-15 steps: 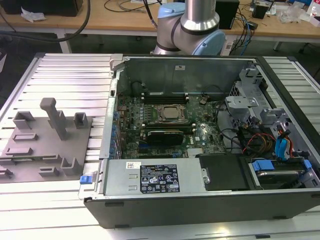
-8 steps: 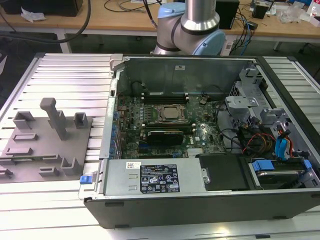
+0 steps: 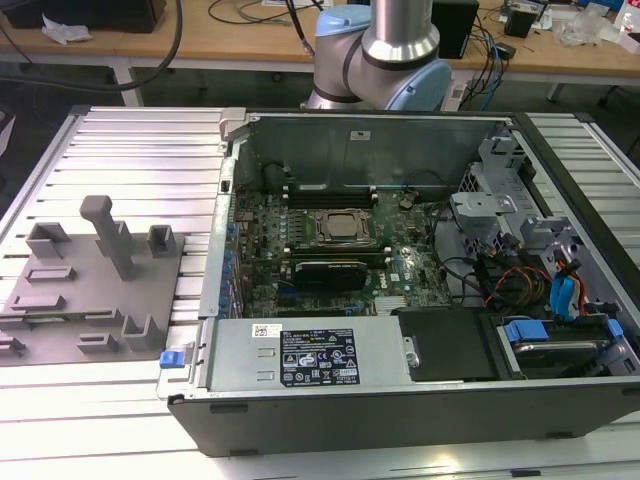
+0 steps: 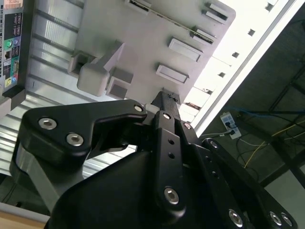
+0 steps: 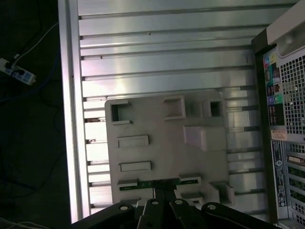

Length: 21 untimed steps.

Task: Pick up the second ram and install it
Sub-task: 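Reach for the second ram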

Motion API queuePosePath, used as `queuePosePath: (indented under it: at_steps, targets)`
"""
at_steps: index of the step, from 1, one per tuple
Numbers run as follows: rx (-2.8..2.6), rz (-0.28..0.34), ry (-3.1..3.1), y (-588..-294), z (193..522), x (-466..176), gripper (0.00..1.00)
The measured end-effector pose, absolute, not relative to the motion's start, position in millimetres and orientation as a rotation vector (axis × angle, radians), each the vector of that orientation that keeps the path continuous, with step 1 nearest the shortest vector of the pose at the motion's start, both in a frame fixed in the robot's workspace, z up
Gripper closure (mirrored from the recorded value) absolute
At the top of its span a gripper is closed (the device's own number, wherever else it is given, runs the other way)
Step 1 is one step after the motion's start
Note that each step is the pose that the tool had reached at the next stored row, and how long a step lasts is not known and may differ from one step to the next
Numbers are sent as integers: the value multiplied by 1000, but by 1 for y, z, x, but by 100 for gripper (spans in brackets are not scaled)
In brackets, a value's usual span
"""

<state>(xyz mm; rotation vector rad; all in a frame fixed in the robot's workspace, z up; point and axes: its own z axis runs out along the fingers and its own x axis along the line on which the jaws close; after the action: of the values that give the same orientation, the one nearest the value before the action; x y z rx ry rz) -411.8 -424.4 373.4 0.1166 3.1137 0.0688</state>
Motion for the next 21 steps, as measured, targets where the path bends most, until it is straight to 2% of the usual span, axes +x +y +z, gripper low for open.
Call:
queuePosePath:
  at_steps: [21]
  targets:
    - [117,66,3115,-439,369,-400,89]
